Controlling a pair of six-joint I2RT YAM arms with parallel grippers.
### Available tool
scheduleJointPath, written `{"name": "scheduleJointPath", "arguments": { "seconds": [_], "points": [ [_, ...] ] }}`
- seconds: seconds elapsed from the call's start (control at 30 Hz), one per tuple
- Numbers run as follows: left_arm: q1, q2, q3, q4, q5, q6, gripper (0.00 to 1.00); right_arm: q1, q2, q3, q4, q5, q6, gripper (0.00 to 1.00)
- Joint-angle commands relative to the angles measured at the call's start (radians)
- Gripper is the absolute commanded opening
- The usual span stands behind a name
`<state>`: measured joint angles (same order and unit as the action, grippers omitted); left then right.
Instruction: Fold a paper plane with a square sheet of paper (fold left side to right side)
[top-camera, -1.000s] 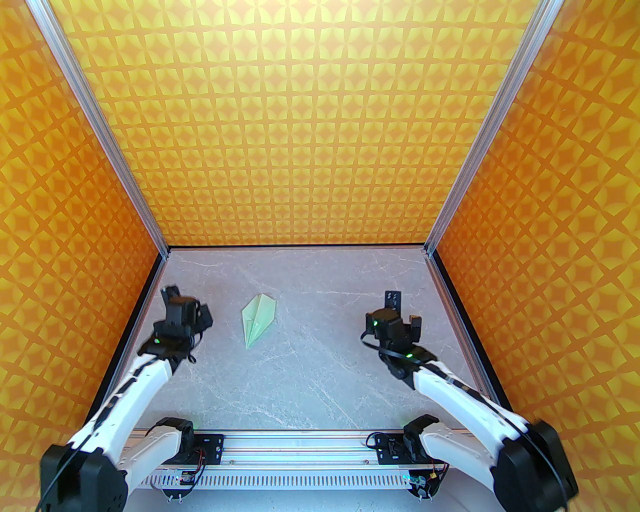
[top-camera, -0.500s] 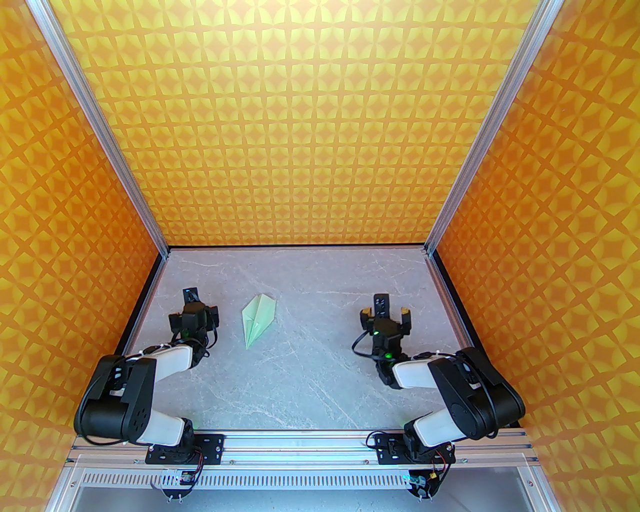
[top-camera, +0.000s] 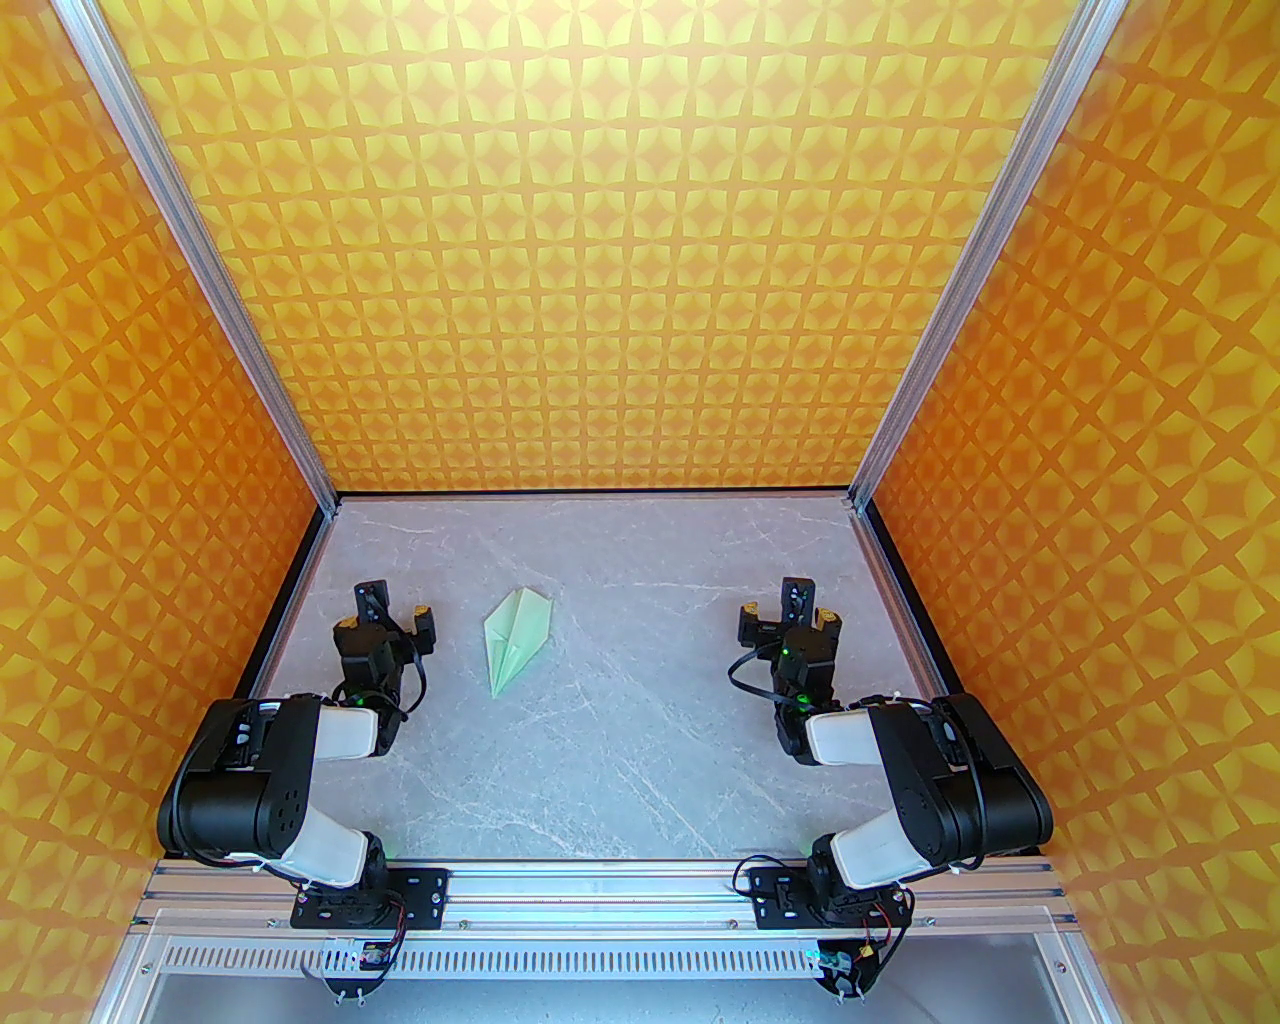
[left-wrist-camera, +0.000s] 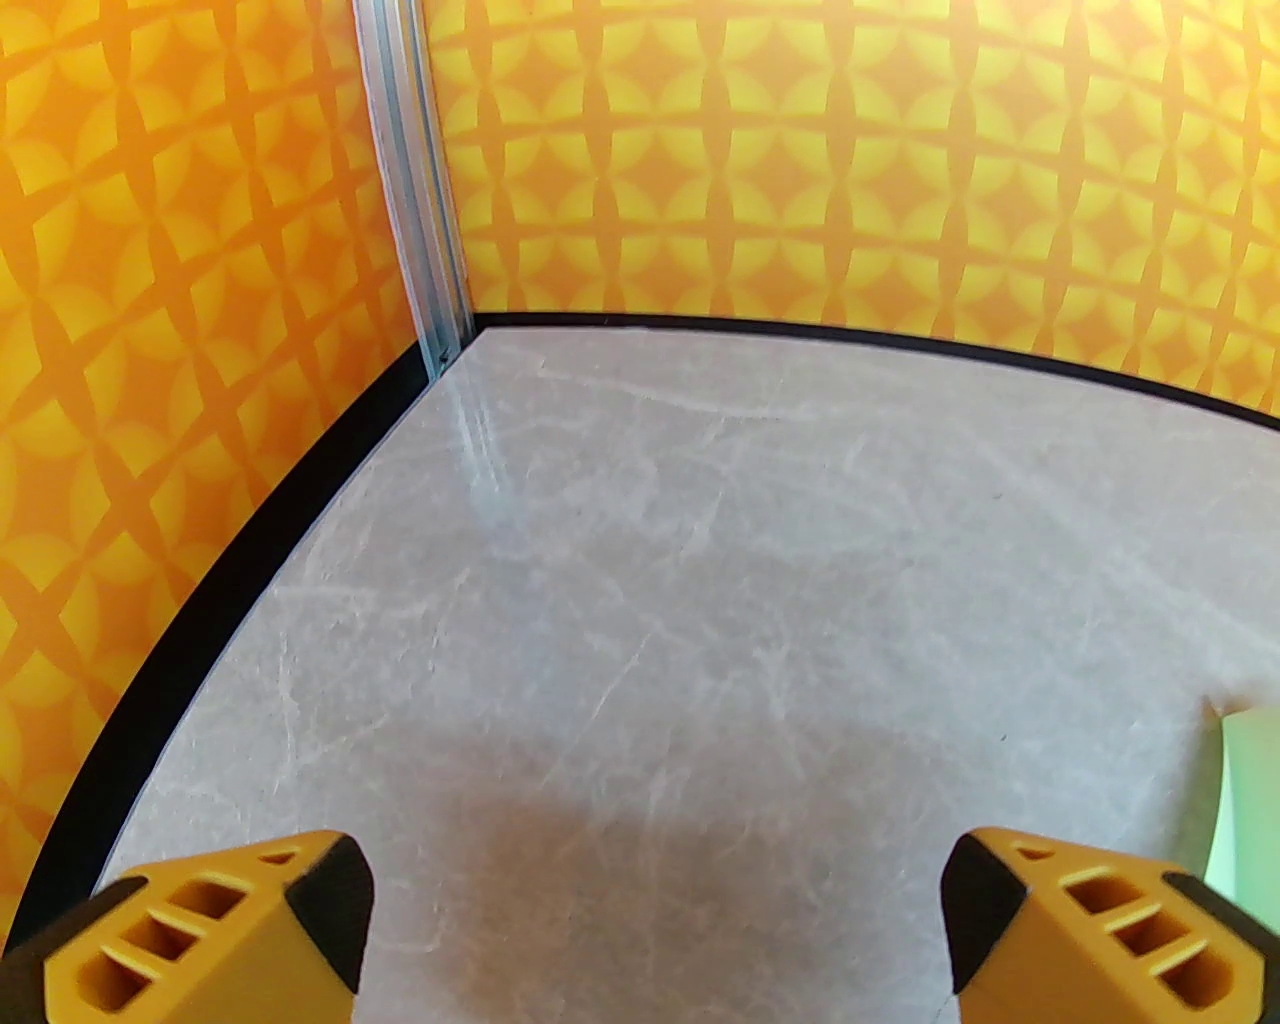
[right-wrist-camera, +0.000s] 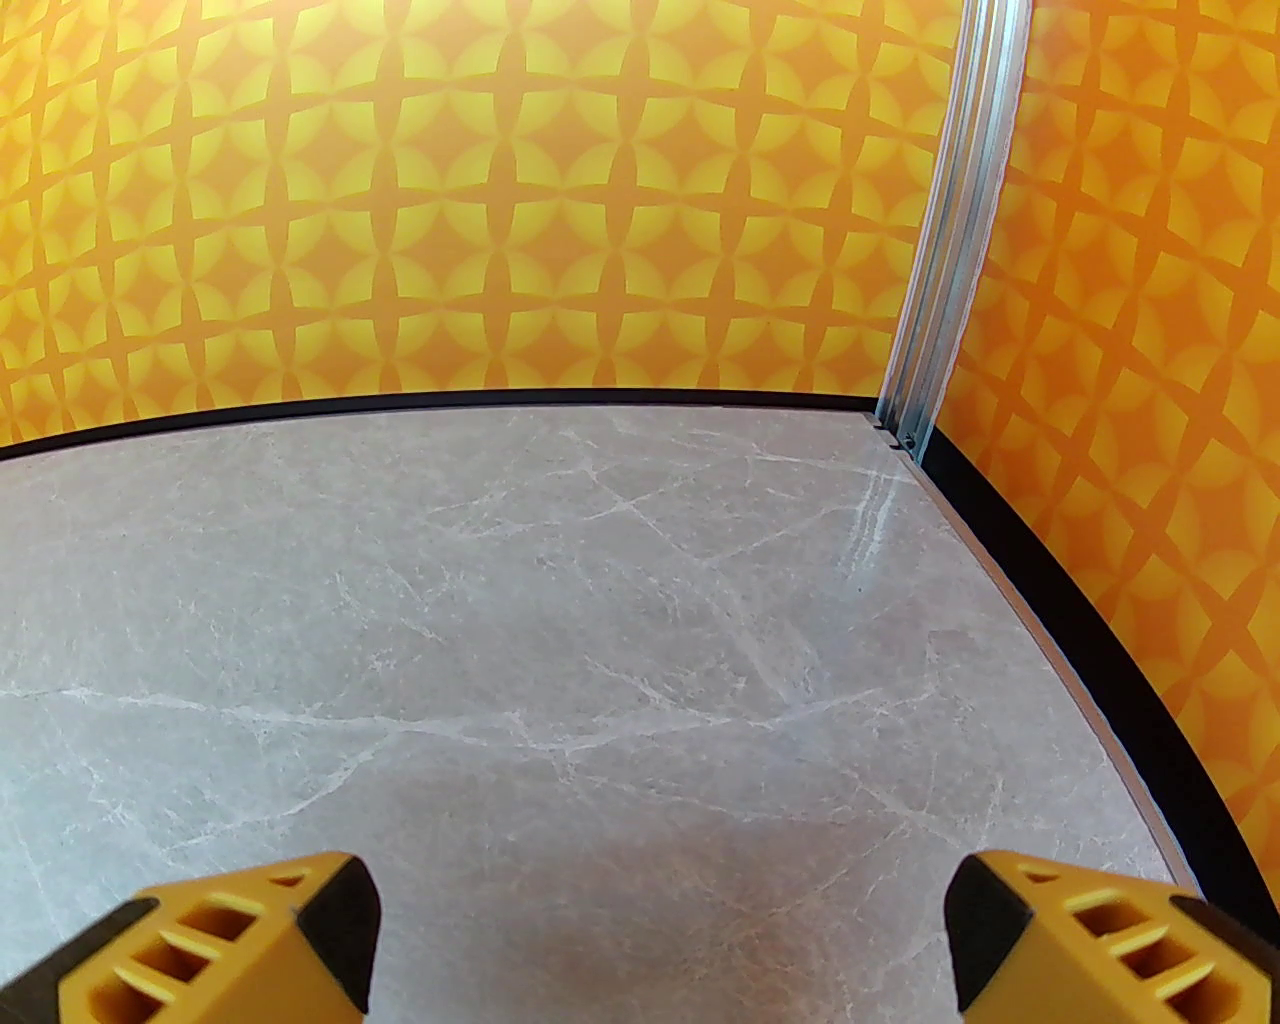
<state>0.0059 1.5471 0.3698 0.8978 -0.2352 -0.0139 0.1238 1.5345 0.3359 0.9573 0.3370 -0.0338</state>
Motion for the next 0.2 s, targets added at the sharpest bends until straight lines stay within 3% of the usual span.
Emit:
{"name": "scheduleJointPath", "arguments": {
  "seconds": [0.0,0.17],
  "points": [
    [0.005,0.003,-0.007,0.031,0.024,0.012,0.99,0.0,0.007,0.027,-0.024,-0.037,0.014,0.99],
    [0.005,0.004,-0.007,0.037,0.024,0.014,0.99,-0.001,0.007,0.026,-0.021,-0.039,0.014,0.99]
  ]
}}
